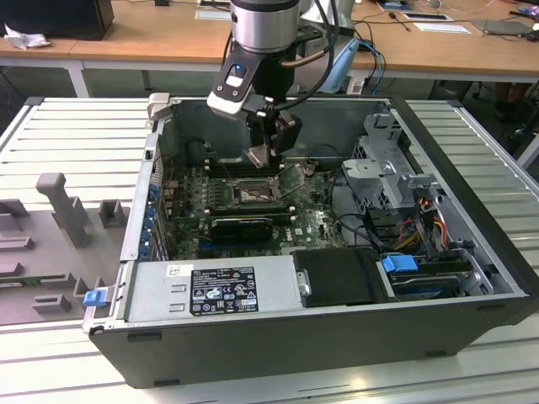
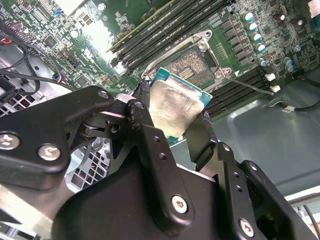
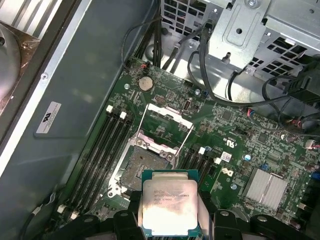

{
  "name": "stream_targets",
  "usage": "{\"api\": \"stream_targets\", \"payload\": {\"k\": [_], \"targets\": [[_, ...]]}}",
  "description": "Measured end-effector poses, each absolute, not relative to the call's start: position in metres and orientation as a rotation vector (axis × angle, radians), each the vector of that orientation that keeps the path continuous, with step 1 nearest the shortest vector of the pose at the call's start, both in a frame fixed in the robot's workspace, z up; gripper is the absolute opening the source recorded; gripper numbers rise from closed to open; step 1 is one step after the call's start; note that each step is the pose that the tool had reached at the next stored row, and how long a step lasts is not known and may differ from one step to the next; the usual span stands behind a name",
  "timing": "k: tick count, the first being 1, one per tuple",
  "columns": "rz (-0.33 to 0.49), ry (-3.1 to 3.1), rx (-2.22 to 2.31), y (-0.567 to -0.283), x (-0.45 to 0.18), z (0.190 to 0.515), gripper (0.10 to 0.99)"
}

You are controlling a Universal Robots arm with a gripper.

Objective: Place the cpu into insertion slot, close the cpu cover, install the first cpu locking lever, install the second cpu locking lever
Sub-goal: 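Place the cpu into insertion slot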

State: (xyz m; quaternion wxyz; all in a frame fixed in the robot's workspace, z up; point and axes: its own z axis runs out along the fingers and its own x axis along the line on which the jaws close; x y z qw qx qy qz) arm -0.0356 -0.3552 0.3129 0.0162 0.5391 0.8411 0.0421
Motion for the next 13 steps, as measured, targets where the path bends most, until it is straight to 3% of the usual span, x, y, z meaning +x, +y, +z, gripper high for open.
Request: {"api": "stream_targets", "payload": {"k": [13], "targets": [[0.126, 2.468, 1.875, -0.3551, -0.0356, 0.3099, 0.529]]}}
